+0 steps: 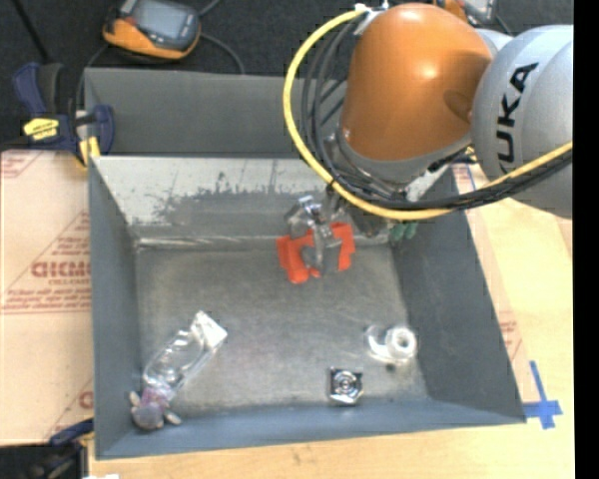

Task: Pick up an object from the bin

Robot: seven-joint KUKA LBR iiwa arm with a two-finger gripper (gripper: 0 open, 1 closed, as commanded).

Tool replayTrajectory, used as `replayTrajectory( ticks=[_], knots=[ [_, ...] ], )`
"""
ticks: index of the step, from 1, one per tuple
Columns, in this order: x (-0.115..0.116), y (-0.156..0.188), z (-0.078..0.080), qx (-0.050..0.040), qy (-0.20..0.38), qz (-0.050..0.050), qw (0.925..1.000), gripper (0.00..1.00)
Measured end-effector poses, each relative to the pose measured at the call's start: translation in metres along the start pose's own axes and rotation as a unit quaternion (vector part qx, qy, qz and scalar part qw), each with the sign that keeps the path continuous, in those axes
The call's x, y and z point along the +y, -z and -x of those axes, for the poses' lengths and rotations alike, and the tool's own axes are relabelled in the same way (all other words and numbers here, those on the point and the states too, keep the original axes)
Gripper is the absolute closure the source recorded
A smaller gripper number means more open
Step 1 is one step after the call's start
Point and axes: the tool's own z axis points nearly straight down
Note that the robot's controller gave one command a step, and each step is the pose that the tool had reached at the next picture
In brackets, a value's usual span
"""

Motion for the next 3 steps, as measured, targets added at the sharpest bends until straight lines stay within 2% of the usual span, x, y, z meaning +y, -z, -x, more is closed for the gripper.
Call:
replayTrajectory(
  ticks=[3],
  knots=[
    [0.0001, 0.0, 0.0, 0.0, 0.0, 0.0, 1.0, 1.0]
  ],
)
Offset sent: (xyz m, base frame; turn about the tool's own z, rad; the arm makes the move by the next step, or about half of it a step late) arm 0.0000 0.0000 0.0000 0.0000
